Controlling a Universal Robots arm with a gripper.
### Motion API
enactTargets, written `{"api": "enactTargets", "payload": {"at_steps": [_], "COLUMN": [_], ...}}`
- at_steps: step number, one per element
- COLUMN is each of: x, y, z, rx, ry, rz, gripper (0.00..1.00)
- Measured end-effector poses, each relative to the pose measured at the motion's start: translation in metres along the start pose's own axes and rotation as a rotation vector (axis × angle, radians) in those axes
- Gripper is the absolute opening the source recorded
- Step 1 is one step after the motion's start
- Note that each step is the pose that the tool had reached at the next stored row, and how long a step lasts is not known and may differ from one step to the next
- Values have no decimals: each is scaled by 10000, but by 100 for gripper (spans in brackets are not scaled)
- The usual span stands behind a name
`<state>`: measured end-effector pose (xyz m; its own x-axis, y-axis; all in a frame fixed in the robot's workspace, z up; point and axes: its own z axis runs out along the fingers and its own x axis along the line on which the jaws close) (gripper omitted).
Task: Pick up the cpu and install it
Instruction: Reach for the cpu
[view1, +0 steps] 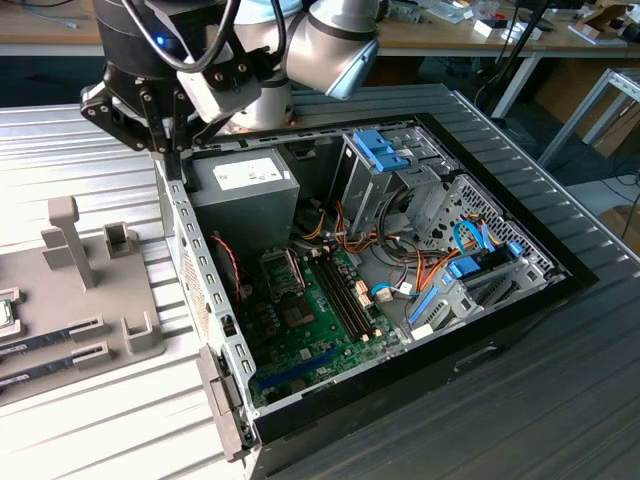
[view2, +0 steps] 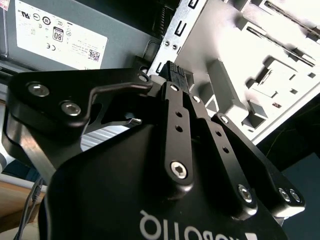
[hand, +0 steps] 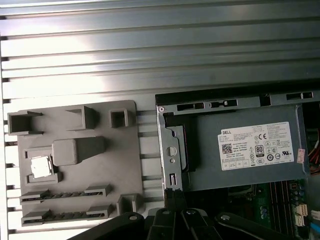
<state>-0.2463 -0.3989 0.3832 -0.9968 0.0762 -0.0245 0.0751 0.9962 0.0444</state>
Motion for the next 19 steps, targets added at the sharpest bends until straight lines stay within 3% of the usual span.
{"api": "enactTargets", "payload": {"at_steps": [19], "x": [100], "y": [-8], "z": [4], "rx": [0], "ry": [0], "rz": [0], "gripper": [11]}}
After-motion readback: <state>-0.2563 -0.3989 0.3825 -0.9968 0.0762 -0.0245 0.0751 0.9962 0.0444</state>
